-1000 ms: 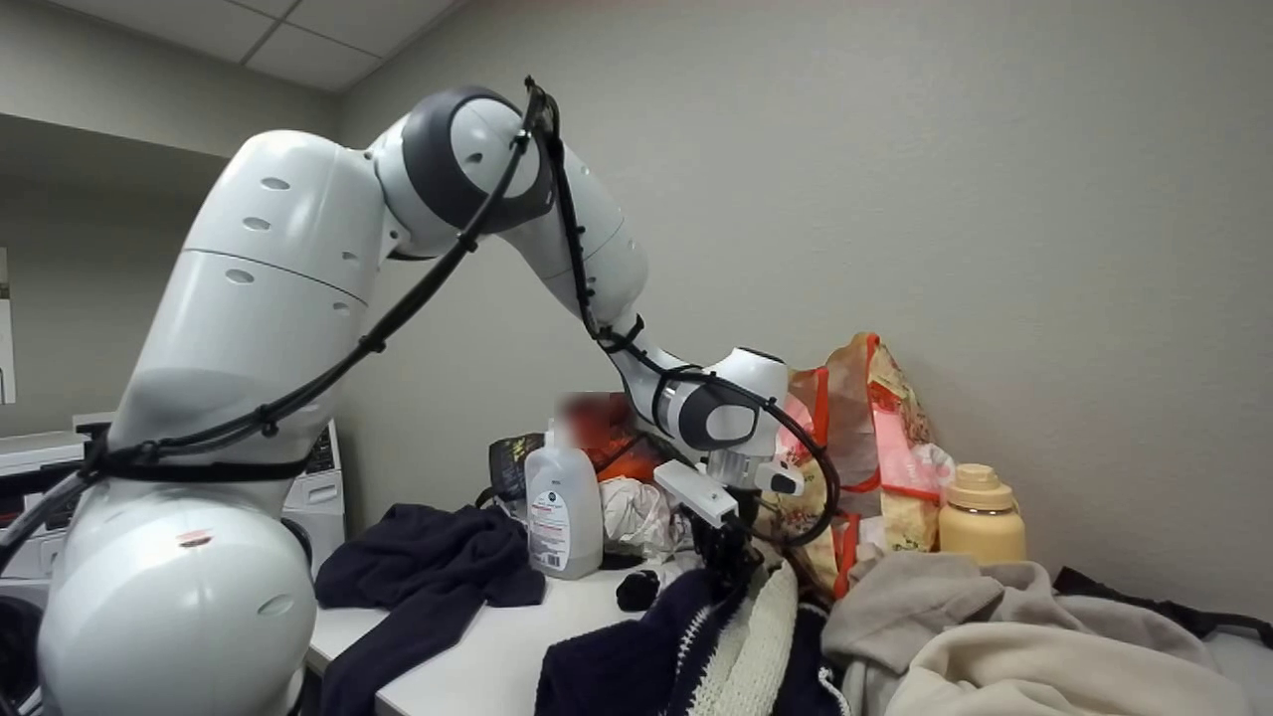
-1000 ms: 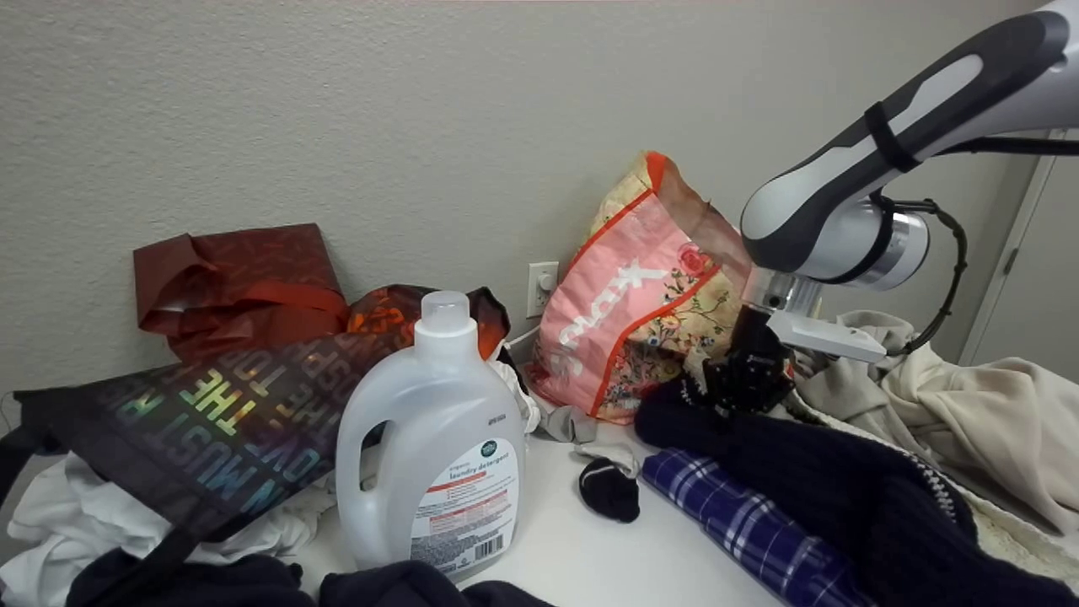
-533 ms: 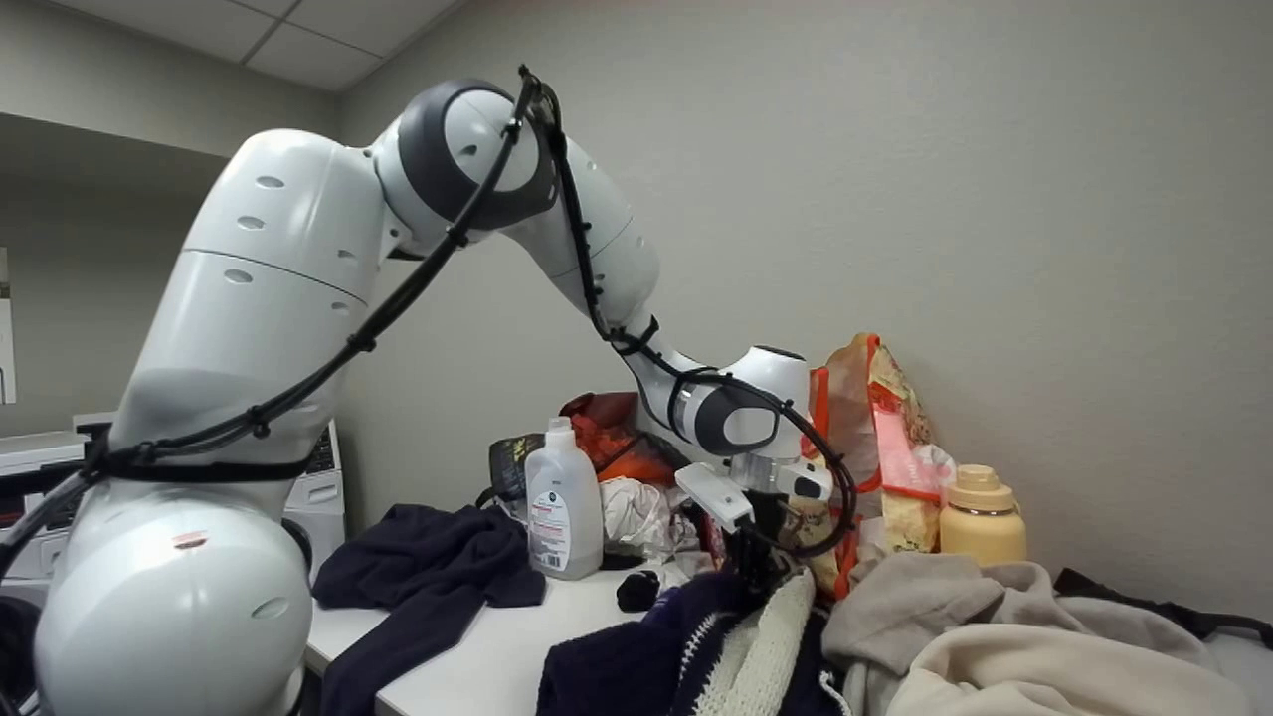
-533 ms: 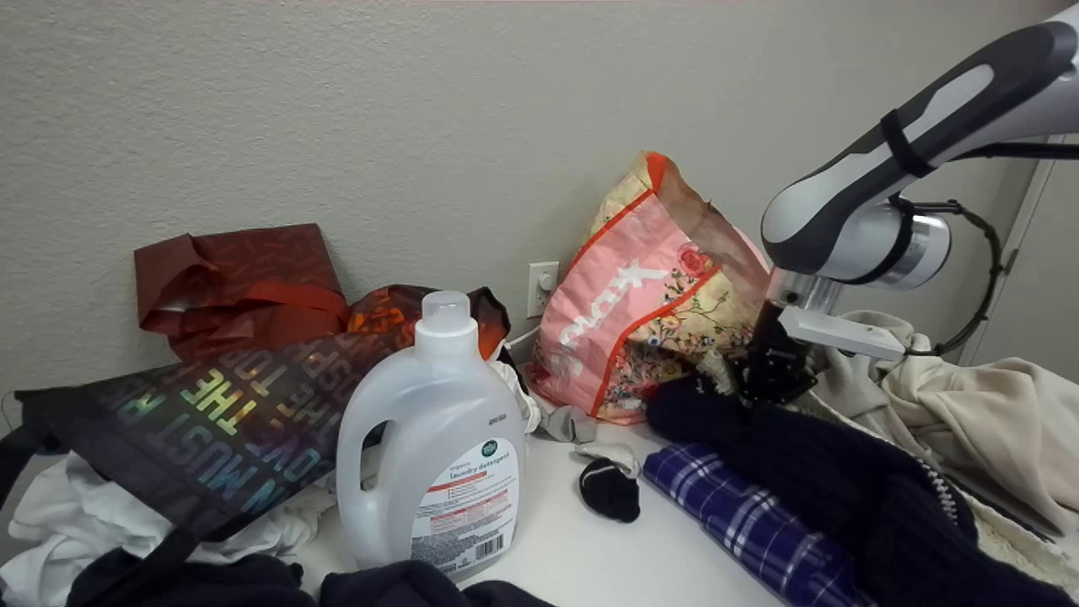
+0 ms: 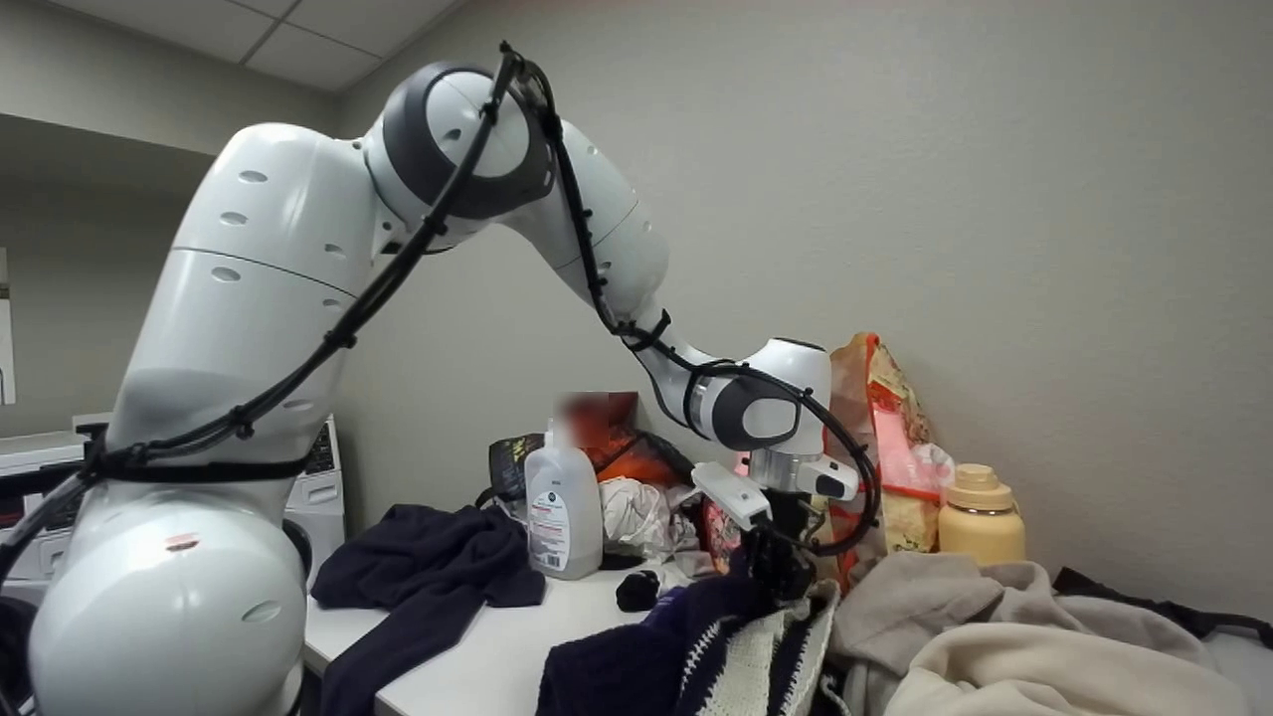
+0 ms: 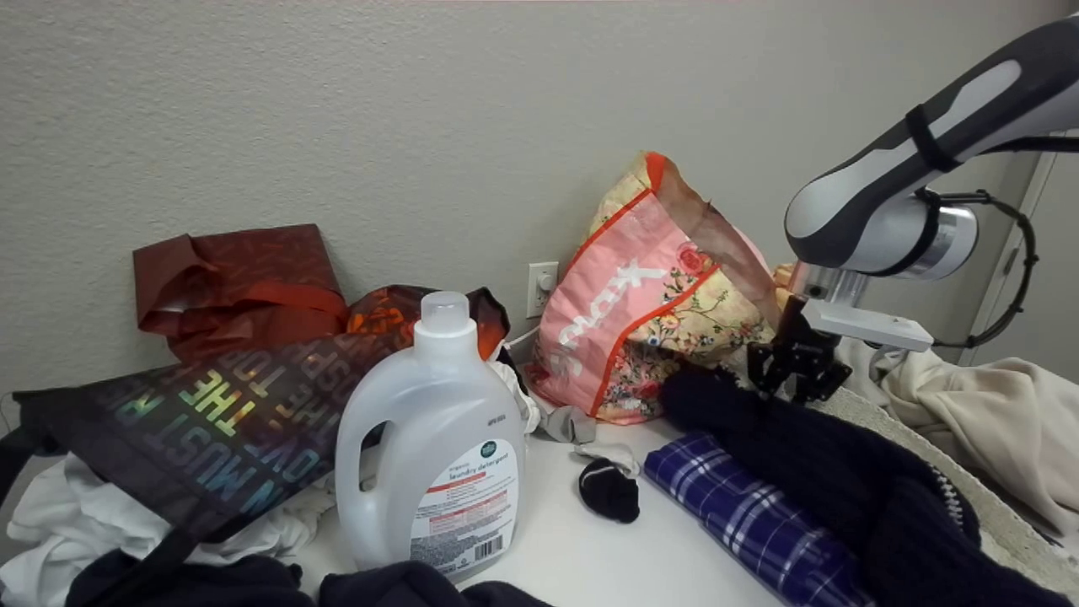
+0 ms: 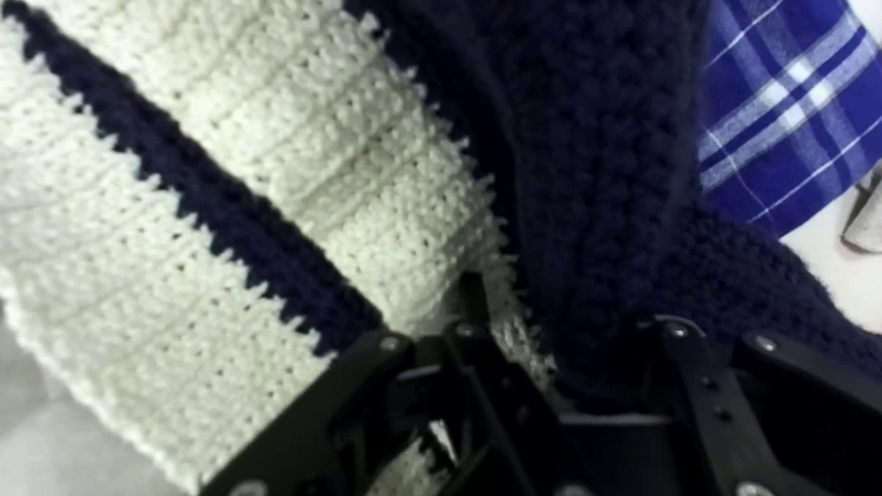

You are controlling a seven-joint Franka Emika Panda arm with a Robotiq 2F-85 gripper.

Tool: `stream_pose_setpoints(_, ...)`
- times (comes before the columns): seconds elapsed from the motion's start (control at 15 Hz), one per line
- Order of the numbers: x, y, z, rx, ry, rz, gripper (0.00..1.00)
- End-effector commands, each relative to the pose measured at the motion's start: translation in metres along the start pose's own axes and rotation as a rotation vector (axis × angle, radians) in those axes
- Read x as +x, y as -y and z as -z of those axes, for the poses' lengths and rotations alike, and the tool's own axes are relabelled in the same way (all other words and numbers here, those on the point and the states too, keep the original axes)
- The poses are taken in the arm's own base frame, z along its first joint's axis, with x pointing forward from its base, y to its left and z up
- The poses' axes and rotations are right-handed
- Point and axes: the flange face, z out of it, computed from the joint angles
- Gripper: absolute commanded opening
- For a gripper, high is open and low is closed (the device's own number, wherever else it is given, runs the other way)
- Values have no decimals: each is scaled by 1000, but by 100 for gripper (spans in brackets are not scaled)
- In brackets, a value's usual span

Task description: Fold the navy cloth on the table in half.

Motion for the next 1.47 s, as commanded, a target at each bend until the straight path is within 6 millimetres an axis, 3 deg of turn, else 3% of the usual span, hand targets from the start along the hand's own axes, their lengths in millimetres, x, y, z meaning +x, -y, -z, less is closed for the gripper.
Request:
stream_pose_setpoints(0.0, -11, -8, 27, -33, 28, -13, 76)
stream_pose_setpoints(0.2, -22, -13, 51, -69, 83, 26, 99)
stream_pose_setpoints(0.53, -59, -13, 90, -70, 262, 94, 100)
stream_pose_setpoints(0.73, -79, -6, 97, -56, 336, 134, 100)
stream_pose_setpoints(0.93, -95, 5, 88, -34, 369, 204, 100)
stream_pose_setpoints(1.4, -126, 45, 37, -94, 238, 423, 100)
